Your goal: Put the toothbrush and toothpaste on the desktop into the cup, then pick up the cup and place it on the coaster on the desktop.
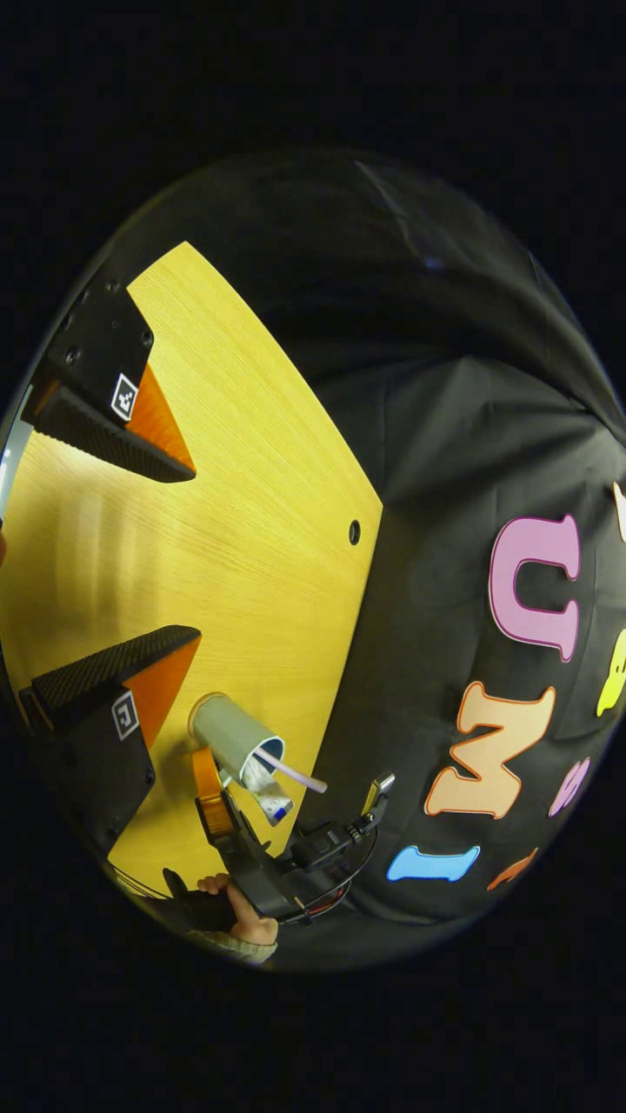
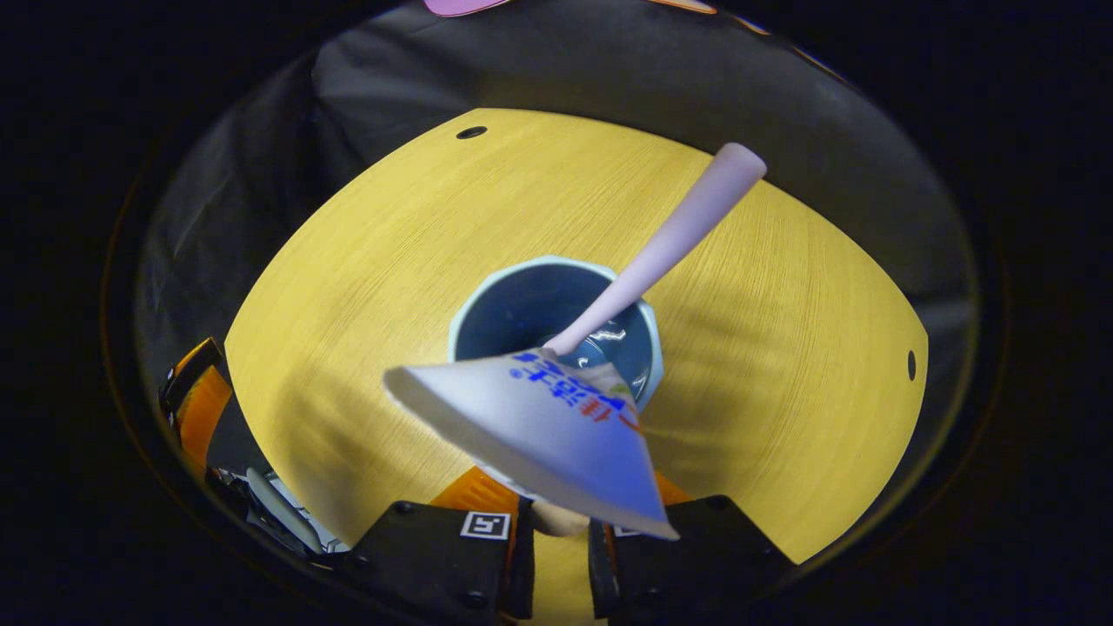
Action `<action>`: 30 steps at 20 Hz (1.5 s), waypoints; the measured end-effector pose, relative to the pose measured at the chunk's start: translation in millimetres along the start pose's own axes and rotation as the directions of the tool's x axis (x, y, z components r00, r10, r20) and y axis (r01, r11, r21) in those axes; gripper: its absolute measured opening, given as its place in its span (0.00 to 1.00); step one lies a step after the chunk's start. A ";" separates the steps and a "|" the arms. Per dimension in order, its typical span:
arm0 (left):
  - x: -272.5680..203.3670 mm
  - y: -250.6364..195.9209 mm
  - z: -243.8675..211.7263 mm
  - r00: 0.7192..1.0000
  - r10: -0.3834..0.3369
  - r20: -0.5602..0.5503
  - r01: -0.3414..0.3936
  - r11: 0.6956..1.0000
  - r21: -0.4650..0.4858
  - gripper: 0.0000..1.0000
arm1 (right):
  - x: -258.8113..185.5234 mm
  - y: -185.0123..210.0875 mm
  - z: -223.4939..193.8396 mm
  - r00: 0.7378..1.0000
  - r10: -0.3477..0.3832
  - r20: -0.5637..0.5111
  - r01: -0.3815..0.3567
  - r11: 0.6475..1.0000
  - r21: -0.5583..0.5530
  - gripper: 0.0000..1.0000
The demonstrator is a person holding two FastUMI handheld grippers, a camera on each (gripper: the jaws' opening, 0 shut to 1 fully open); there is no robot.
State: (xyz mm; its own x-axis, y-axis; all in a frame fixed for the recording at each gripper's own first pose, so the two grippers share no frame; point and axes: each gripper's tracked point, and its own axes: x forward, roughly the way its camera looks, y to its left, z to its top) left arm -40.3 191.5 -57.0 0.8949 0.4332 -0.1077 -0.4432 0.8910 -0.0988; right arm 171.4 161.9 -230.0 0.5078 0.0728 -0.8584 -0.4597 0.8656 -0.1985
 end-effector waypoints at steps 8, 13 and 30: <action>-0.8 -18.8 7.5 0.999 -0.036 0.006 0.036 0.998 0.042 0.96 | -72.8 13.6 10.6 0.983 0.065 0.173 -0.074 0.996 0.046 0.99; -7.1 -46.8 17.4 0.995 -0.102 0.017 0.100 0.993 0.068 0.95 | -138.2 -2.4 8.3 0.946 0.013 0.325 -0.057 0.990 0.126 0.96; -26.5 -166.8 22.6 0.923 -0.381 -0.064 0.385 0.918 0.093 0.95 | -246.3 -103.9 -81.8 0.825 -0.319 0.466 0.016 0.838 0.545 0.99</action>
State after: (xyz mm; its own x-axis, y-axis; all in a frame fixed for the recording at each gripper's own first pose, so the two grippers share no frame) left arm 11.1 34.4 -15.4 0.9908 0.0518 -0.1252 -0.0572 0.9976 -0.0399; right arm 34.5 13.5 -36.6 0.9052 0.0146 -0.4247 0.0202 0.9968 0.0773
